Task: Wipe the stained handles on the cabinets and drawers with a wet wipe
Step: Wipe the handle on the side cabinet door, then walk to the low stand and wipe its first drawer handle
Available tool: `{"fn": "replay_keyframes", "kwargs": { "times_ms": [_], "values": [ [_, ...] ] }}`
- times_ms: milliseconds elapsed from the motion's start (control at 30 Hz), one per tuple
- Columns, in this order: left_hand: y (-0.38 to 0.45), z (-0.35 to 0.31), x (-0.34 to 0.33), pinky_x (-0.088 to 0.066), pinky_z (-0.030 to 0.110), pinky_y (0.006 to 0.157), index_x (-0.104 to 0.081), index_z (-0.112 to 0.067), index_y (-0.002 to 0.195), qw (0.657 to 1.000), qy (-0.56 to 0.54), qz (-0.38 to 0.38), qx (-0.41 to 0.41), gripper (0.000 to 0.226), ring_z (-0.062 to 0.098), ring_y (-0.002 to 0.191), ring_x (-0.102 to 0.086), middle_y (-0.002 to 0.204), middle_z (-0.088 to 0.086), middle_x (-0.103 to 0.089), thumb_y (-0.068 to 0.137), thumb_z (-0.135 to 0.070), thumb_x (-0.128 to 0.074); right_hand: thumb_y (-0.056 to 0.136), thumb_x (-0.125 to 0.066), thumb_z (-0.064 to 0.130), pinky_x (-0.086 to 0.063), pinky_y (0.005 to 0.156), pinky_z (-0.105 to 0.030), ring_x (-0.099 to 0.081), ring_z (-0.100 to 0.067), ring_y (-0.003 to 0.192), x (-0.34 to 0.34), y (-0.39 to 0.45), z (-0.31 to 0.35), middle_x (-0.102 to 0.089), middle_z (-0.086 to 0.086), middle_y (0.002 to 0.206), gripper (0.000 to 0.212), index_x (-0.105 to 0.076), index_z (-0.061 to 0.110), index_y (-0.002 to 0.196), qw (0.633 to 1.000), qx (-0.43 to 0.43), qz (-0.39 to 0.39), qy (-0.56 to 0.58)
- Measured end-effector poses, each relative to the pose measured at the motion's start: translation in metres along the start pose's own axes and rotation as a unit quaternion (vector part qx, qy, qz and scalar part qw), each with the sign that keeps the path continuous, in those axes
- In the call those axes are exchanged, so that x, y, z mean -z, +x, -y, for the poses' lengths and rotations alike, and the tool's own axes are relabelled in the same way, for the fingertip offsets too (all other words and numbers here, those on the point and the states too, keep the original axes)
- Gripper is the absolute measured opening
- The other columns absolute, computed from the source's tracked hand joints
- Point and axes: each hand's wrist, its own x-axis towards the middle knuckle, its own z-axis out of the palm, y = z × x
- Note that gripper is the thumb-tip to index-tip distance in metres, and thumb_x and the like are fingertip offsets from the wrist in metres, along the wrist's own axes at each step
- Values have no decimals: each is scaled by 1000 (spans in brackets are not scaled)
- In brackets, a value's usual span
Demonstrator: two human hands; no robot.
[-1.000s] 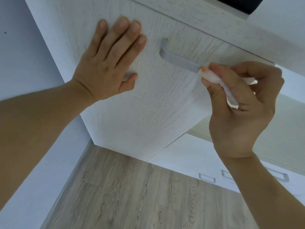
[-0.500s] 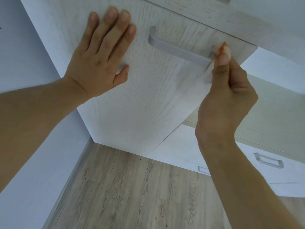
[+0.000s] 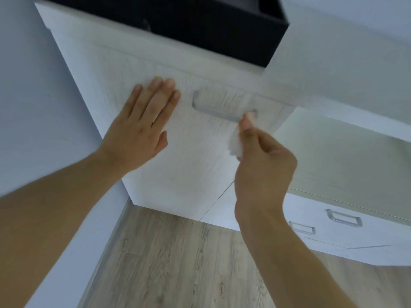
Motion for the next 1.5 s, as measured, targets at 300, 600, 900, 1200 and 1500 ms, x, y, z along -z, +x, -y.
{"fn": "replay_keyframes", "kwargs": {
  "times_ms": [300, 600, 900, 1200, 1500],
  "values": [
    [19, -9, 101, 0, 40, 117, -2, -8, 152, 962, -30, 255, 91, 66, 27, 146, 3, 159, 12, 9, 100, -34, -33, 94, -60, 33, -42, 67, -11, -54, -6, 77, -8, -5, 79, -57, 17, 71, 17, -62, 23, 80, 941, 209, 147, -221],
    [61, 26, 216, -6, 36, 118, -4, -11, 152, 948, -5, 292, 124, 62, 23, 146, -7, 159, 8, -8, 102, -36, -30, 93, -58, 37, -37, 66, -16, -50, -9, 78, -7, 16, 159, -55, 5, 92, 22, -65, 19, 103, 850, 319, 208, -364],
    [95, 28, 307, -3, 38, 117, -11, -14, 152, 942, 69, 287, 162, 57, 23, 146, -7, 158, 5, -13, 103, -37, -29, 92, -60, 32, -37, 64, -24, -53, -16, 79, -18, 29, 244, -56, -2, 93, 19, -66, 18, 102, 792, 358, 315, -380],
    [46, -29, 404, 0, 39, 117, -11, -13, 151, 859, 190, 342, 331, 56, 24, 146, -5, 157, 6, -16, 103, -38, -25, 89, -65, 28, -42, 66, -33, -55, -23, 74, -39, -35, 295, -59, -6, 80, 19, -65, 11, 80, 690, 430, 525, -250],
    [-71, -134, 610, -4, 36, 116, -21, -14, 147, 726, 298, 348, 513, 51, 22, 142, -16, 150, 3, -29, 102, -36, -30, 87, -65, 31, -49, 74, -35, -59, -21, 84, -4, -260, 346, -61, -2, 91, 19, -68, 12, 88, 523, 480, 696, -106]
  ]
}}
